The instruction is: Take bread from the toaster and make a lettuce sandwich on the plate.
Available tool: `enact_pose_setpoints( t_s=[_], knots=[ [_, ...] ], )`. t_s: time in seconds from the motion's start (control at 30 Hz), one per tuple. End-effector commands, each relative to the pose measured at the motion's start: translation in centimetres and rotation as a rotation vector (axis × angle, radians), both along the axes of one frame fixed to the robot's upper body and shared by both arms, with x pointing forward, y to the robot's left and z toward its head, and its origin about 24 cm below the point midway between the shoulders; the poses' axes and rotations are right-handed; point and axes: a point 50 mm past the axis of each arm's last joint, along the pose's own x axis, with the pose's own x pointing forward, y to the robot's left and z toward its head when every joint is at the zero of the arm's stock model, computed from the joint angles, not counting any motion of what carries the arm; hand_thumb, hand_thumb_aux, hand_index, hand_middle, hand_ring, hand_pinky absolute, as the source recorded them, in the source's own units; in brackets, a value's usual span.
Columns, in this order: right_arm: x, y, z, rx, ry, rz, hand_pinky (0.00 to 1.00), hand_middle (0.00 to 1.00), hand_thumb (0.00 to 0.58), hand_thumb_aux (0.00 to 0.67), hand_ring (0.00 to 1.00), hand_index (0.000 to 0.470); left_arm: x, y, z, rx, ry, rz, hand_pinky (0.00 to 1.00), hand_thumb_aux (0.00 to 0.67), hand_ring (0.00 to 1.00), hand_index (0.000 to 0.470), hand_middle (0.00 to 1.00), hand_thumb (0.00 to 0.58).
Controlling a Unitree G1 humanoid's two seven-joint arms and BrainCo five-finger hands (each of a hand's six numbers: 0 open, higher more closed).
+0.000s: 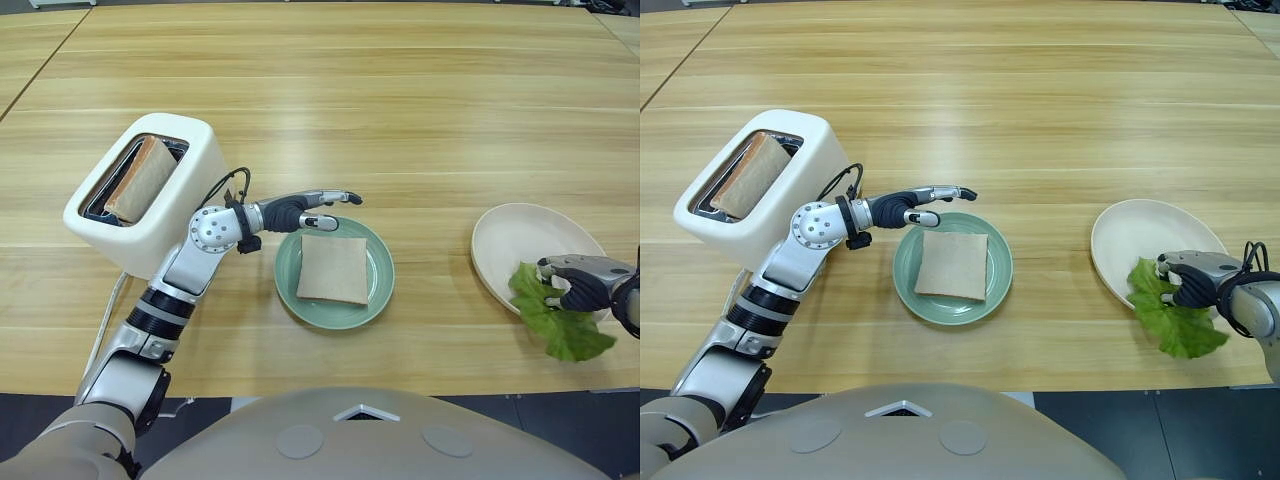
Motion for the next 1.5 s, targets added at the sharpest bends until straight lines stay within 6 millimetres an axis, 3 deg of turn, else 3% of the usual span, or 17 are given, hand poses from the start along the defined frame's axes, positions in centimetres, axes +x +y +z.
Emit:
enact_pose_setpoints(
  t_s=[0.03,0.1,0.2,0.33,0.47,0.63,0.8,0.93,1.07,1.27,1.5],
  knots=[
    [-0.4,0.2,-1.3,0.025,0.041,0.009,0.0,0.0,0.577,0.62,0.0,0.435,-0.1,0.2,0.0,-0.001,0.007,0.0,0.0,0.0,0.0,0.0,0.0,0.0],
    [0.2,0.1,-0.7,0.026,-0.009,0.014,0.0,0.0,0.58,0.67,0.0,0.47,-0.1,0.2,0.1,-0.002,0.007,0.001,0.0,0.0,0.0,0.0,0.0,0.0],
    [1.2,0.1,0.9,0.035,-0.116,0.039,0.0,0.0,0.58,0.67,0.0,0.47,0.0,0.2,0.1,-0.002,0.007,0.0,0.0,0.0,0.0,0.0,0.0,0.0],
    [2.8,1.8,4.9,0.081,-0.297,0.153,0.0,0.0,0.58,0.67,0.0,0.47,0.2,0.2,0.2,-0.006,0.0,0.007,0.0,0.0,0.0,0.0,0.0,0.0],
    [3.8,5.3,6.8,0.221,-0.365,0.33,0.0,0.0,0.58,0.67,0.0,0.47,0.8,0.3,1.3,-0.052,-0.041,0.041,0.0,0.0,0.0,0.0,0.0,0.0],
    [5.7,10.2,7.3,0.395,-0.352,0.558,0.0,0.0,0.58,0.67,0.0,0.47,2.3,1.3,5.4,-0.215,-0.183,0.172,0.0,0.0,0.0,0.0,0.0,0.0],
    [8.6,15.7,6.2,0.536,-0.289,0.745,0.0,0.0,0.58,0.67,0.0,0.47,2.7,3.6,10.8,-0.386,-0.34,0.307,0.0,0.0,0.0,0.0,0.0,0.0],
    [10.5,20.0,3.7,0.615,-0.192,0.841,0.0,0.0,0.58,0.67,0.0,0.47,2.1,5.6,14.1,-0.449,-0.431,0.38,0.0,0.0,0.0,0.0,0.0,0.0],
    [11.1,23.5,1.0,0.659,-0.068,0.905,0.0,0.0,0.58,0.67,0.0,0.47,1.4,7.3,16.6,-0.474,-0.507,0.435,0.0,0.0,0.0,0.0,0.0,0.0],
    [10.6,25.8,-2.1,0.668,0.058,0.954,0.0,0.0,0.58,0.67,0.0,0.47,1.9,7.9,16.6,-0.49,-0.473,0.471,0.0,0.0,0.0,0.0,0.0,0.0],
    [9.5,26.2,-2.3,0.69,0.077,0.993,0.0,0.0,0.58,0.67,0.0,0.47,2.9,8.2,15.5,-0.461,-0.427,0.5,0.0,0.0,0.0,0.0,0.0,0.0]
  ],
)
